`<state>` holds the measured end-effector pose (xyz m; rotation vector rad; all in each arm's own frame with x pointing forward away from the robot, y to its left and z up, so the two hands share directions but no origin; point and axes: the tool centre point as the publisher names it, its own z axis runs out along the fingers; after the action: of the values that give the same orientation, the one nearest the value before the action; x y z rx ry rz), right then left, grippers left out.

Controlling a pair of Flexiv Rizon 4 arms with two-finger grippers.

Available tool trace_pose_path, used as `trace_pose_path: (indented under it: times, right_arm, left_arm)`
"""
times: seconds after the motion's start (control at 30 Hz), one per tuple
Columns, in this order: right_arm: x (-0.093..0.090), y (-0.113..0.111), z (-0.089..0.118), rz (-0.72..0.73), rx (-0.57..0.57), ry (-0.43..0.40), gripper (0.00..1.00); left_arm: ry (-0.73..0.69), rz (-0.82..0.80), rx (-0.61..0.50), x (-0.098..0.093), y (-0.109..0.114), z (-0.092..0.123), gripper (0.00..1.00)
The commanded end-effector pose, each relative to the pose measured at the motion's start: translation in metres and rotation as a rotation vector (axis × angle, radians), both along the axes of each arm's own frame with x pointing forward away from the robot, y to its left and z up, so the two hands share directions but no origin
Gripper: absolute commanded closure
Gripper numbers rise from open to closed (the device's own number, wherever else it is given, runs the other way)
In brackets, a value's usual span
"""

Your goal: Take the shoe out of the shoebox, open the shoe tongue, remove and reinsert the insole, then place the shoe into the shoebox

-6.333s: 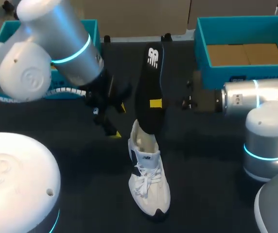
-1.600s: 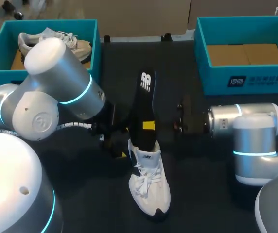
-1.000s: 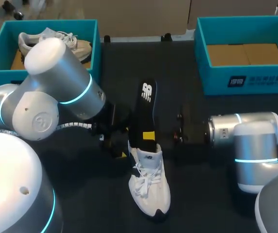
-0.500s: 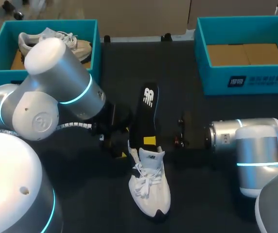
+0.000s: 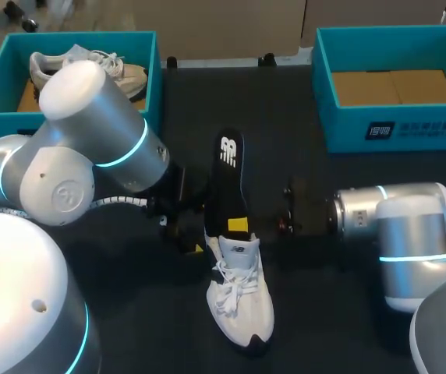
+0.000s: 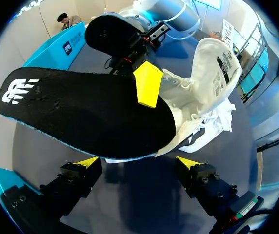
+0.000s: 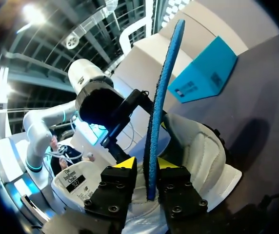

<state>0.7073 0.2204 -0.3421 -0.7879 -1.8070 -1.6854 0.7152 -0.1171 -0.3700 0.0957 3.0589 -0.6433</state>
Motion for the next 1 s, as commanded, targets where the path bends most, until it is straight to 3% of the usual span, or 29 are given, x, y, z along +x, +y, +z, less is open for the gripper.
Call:
trace_pose_path:
  times: [0.03, 0.33, 0.77, 0.93, 1.0]
  right_arm:
    - [0.001, 0.004, 0.003, 0.004, -0.011, -0.01, 0.73]
    - [0.006, 0.011, 0.012, 0.036, -0.033, -0.036, 0.67]
    - [0.025, 0.023, 0.019, 0.084, -0.049, -0.052, 0.66]
    - [0.03, 0.024, 0.019, 0.092, -0.048, -0.05, 0.7]
    - [0.032, 0.024, 0.02, 0.091, -0.049, -0.049, 0.81]
  left_arm:
    - [-0.002, 0.0, -0.002, -0.001, 0.0, -0.001, 0.0]
    - [-0.002, 0.0, -0.002, -0.001, 0.0, -0.001, 0.0]
    - [-0.002, 0.0, -0.002, -0.001, 0.0, -0.001, 0.0]
    - [-0.002, 0.0, -0.002, -0.001, 0.0, -0.001, 0.0]
    - [-0.002, 0.0, -0.002, -0.001, 0.0, -0.001, 0.0]
